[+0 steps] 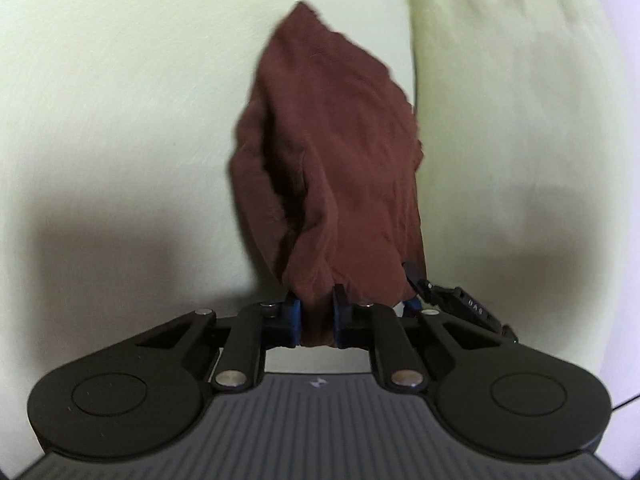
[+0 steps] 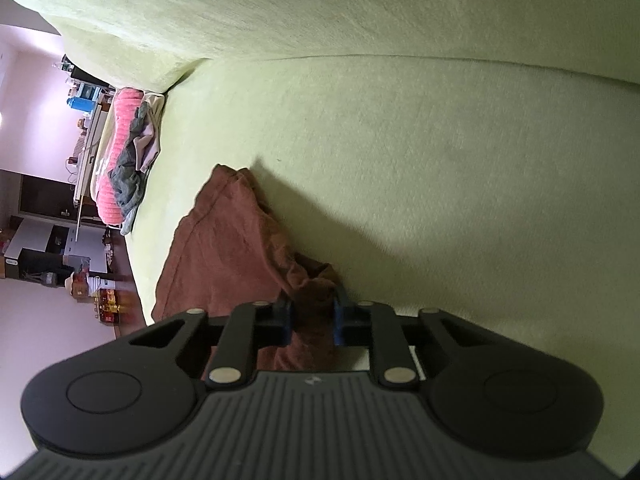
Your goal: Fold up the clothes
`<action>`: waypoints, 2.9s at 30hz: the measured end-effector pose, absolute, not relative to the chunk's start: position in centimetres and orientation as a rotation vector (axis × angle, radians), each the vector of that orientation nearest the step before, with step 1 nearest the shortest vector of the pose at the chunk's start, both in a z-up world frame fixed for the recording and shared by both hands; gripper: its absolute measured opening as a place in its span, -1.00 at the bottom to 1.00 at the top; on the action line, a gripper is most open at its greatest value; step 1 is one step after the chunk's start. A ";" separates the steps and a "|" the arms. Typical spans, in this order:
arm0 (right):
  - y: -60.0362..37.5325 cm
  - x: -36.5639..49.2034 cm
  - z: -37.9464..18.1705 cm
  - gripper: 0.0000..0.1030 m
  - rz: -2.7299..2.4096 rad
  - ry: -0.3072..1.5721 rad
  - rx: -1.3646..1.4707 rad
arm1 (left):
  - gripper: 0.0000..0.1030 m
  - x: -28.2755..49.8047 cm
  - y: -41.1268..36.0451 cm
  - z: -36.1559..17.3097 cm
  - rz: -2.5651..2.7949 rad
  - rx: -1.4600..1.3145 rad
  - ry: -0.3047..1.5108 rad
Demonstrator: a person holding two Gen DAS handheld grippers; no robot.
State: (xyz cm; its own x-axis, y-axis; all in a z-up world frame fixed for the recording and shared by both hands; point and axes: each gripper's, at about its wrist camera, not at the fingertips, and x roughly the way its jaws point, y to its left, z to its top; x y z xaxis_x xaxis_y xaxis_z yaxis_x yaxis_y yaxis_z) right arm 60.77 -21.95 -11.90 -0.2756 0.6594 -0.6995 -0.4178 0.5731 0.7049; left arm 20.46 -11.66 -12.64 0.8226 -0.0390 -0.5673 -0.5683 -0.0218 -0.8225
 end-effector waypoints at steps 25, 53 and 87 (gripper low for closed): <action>-33.5 27.5 -12.2 -0.77 0.267 1.324 0.918 | -0.86 23.7 12.5 -6.8 -0.226 -0.829 1.210; -33.2 35.7 -11.9 -0.21 0.513 0.919 0.598 | 0.27 35.1 9.9 -4.8 -0.702 0.114 0.915; -30.4 29.0 -6.4 0.14 0.465 0.828 0.297 | 0.37 31.9 8.0 -3.8 -0.715 0.490 0.823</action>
State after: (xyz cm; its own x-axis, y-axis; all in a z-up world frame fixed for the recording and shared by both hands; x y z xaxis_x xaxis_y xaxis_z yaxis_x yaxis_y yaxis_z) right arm 29.03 -30.38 -6.42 0.5852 0.5050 -0.6345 -0.2789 0.8600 0.4273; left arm 31.90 8.02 -3.81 0.4734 -0.3776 -0.7958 0.7353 0.6668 0.1210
